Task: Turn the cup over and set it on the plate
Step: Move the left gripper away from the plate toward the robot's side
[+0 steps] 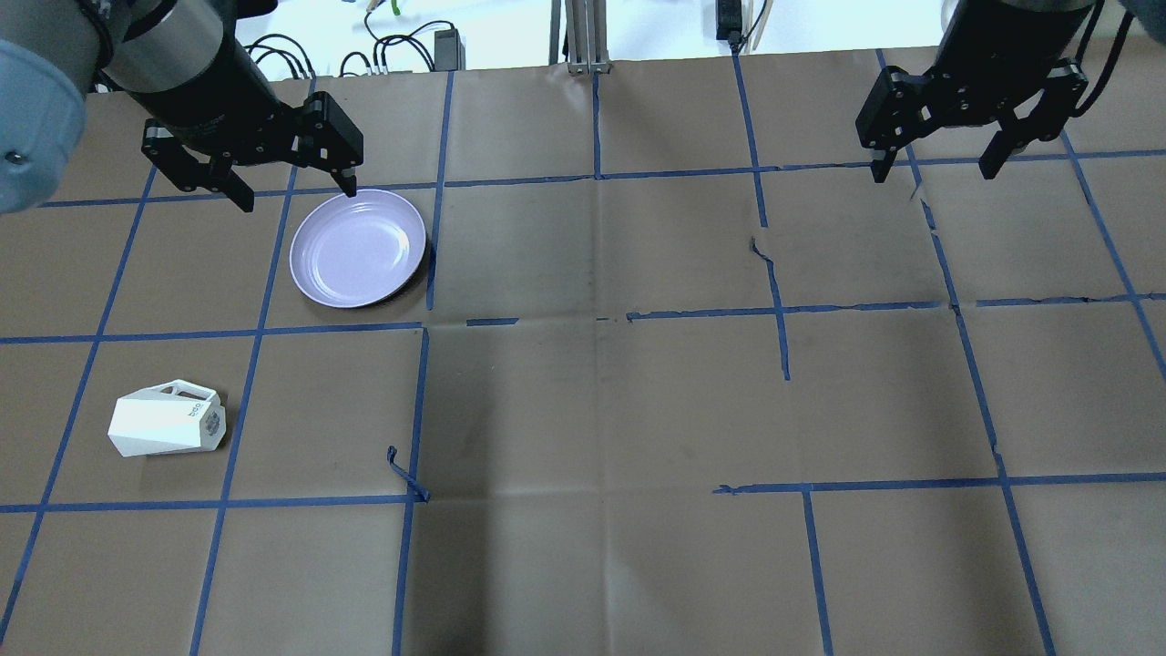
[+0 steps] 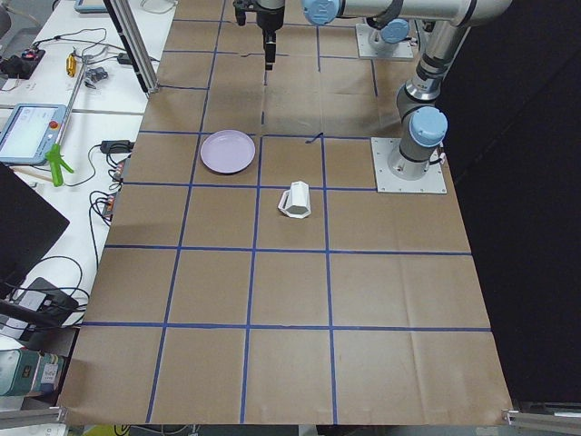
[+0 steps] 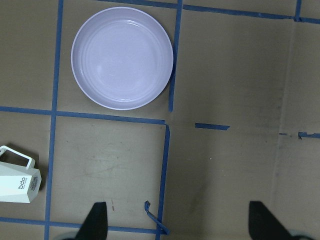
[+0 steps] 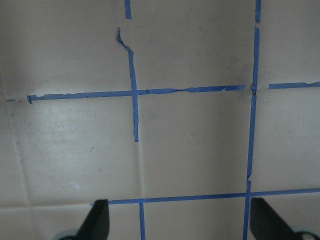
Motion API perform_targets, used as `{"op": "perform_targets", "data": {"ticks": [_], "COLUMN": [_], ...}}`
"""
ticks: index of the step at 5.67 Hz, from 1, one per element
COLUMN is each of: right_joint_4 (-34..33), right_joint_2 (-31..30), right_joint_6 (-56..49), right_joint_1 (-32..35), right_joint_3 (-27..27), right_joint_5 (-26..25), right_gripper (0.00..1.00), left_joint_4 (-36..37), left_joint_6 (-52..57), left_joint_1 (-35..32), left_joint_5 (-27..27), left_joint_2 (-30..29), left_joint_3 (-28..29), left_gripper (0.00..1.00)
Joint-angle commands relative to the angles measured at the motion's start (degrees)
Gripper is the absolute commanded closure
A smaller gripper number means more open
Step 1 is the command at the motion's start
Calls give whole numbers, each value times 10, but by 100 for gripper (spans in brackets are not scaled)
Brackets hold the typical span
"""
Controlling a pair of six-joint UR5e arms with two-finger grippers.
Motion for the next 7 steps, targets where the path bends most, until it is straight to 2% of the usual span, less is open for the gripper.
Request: {"op": "perform_targets", "data": {"ticks": [1,2,3,4,5,7], "right_joint_4": [0,0,0,0,0,0], "right_joint_2": [0,0,0,0,0,0], "right_joint_6": [0,0,0,0,0,0], "right_joint_1": [0,0,0,0,0,0], "right_joint_3": [0,0,0,0,0,0], "right_joint_5": [0,0,0,0,0,0], "right_gripper": [0,0,0,0,0,0], "left_joint_4": [2,-1,-12,-58,-93,-108], "left_joint_6": [2,8,64,133,210,394], "left_joint_1": [11,34,75,124,196,328], "left_joint_5": [-2,-2,-2,0,0,-1], "left_joint_2": [0,3,19,38,49,52], "left_joint_3": [3,1,-1,-1,-2,-4], "left_gripper": [1,1,1,1,1,1]}}
